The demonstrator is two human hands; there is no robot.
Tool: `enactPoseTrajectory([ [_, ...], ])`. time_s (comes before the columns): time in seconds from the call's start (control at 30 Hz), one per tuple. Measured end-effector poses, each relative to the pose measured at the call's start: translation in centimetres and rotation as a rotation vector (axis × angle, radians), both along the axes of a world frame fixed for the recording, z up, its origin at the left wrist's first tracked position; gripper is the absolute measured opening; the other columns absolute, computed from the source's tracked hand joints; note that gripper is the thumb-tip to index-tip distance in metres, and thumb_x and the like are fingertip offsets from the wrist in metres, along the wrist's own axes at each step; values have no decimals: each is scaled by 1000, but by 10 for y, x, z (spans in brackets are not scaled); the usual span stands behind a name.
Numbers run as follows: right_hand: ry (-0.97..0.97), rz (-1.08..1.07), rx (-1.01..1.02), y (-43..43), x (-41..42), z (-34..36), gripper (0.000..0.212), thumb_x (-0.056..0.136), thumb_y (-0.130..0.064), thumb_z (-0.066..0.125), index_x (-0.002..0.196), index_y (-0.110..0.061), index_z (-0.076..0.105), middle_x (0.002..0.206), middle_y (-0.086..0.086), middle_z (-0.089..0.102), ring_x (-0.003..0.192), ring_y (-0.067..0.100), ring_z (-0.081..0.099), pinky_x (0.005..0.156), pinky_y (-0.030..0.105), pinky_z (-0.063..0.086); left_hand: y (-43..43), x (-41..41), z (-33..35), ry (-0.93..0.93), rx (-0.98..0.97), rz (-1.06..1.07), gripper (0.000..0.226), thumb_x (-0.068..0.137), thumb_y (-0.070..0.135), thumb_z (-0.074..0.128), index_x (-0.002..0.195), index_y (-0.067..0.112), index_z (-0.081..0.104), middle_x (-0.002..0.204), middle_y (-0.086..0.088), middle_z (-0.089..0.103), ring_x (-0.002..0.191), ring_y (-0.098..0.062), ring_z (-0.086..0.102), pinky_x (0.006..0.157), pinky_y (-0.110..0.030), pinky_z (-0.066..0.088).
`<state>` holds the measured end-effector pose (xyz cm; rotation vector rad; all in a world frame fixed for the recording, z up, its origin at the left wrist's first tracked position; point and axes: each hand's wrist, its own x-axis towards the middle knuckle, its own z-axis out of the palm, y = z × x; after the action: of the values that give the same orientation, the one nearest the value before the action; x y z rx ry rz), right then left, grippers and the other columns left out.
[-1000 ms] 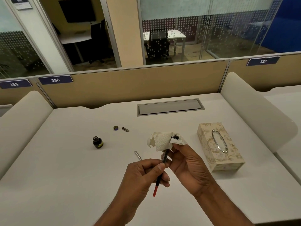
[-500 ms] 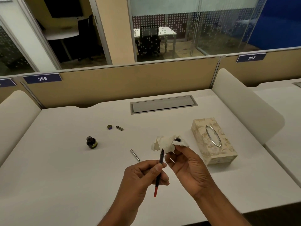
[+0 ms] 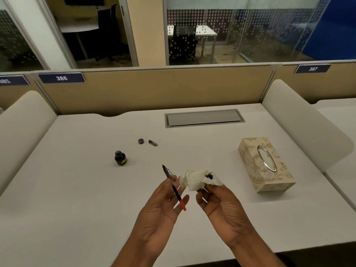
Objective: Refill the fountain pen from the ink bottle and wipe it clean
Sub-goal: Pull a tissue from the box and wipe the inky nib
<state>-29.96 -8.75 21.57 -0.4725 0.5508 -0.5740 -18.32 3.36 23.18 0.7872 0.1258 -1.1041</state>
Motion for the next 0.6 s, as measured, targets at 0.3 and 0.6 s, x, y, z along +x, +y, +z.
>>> enactPoseTrajectory([
  [0.3, 351, 50, -374, 41, 36, 0, 34, 69, -31, 81, 102, -22, 80, 98, 4, 80, 84, 14, 74, 78, 29, 58, 18, 36, -14, 174, -130, -32, 25, 88, 12, 67, 108, -1, 76, 139, -29, 62, 130, -44, 60, 104, -64, 44],
  [0.6, 531, -153, -794, 76, 72, -11, 26, 90, -5, 71, 93, -31, 77, 89, -3, 79, 79, 11, 71, 70, 21, 57, 35, 62, -23, 264, -130, -46, 21, 90, 10, 66, 99, -2, 80, 135, -29, 65, 125, -40, 65, 118, -57, 37],
])
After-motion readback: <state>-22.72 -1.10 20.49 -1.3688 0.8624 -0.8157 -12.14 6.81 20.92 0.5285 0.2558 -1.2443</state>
